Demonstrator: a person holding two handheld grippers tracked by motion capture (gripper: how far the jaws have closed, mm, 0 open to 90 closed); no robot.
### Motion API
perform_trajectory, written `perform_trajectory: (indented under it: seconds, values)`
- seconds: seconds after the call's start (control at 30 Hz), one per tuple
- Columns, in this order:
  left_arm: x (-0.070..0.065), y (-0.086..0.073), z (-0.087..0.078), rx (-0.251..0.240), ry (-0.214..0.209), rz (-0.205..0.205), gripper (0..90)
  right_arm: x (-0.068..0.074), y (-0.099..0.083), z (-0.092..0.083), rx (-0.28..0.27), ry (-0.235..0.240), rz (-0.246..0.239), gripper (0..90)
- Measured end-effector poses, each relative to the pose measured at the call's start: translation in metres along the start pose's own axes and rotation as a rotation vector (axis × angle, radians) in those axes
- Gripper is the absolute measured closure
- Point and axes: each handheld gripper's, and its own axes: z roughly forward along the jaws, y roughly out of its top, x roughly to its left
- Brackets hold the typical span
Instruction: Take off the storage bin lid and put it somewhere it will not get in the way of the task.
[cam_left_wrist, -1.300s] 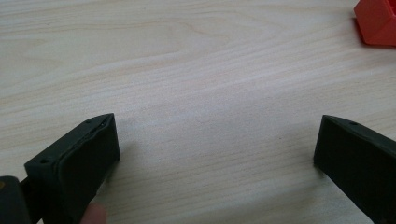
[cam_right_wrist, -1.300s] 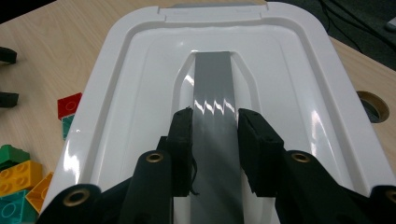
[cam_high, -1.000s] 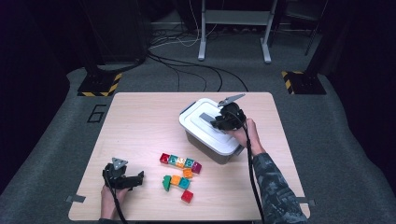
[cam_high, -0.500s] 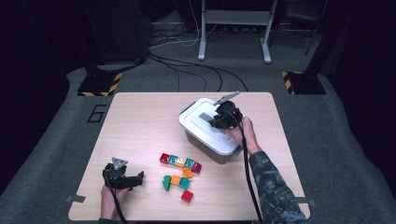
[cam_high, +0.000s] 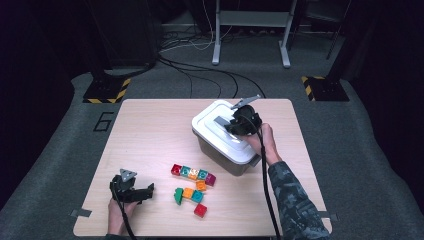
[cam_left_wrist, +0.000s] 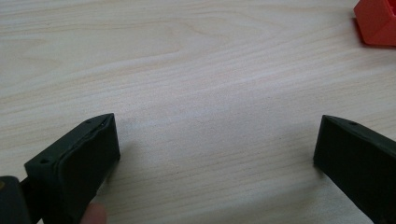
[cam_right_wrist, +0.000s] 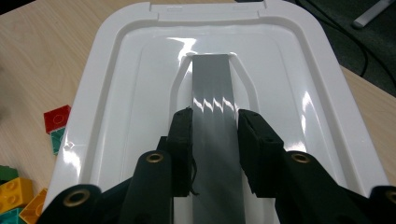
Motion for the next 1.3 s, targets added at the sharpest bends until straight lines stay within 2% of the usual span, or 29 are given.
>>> perform_trajectory:
  seconds: [0.5,0.53,0.83,1.17,1.3]
  values:
    - [0.0,0.0,0.0,0.0,-0.001,0.0,0.0,-0.006,0.004,-0.025,-0.026,-0.038,0.022,66.4]
    - [0.0,0.0,0.0,0.0,-0.001,0.001,0.0,-0.007,0.003,-0.026,-0.028,-0.042,0.037,66.4]
    - [0.0,0.0,0.0,0.0,-0.001,0.0,0.0,-0.02,-0.004,-0.039,-0.038,-0.08,0.07,66.4]
    - [0.0,0.0,0.0,0.0,0.0,0.0,0.0,-0.036,-0.016,-0.057,-0.061,-0.128,0.14,66.4]
    - [0.0,0.0,0.0,-0.001,0.0,0.0,0.0,-0.044,-0.022,-0.063,-0.067,-0.148,0.152,66.4]
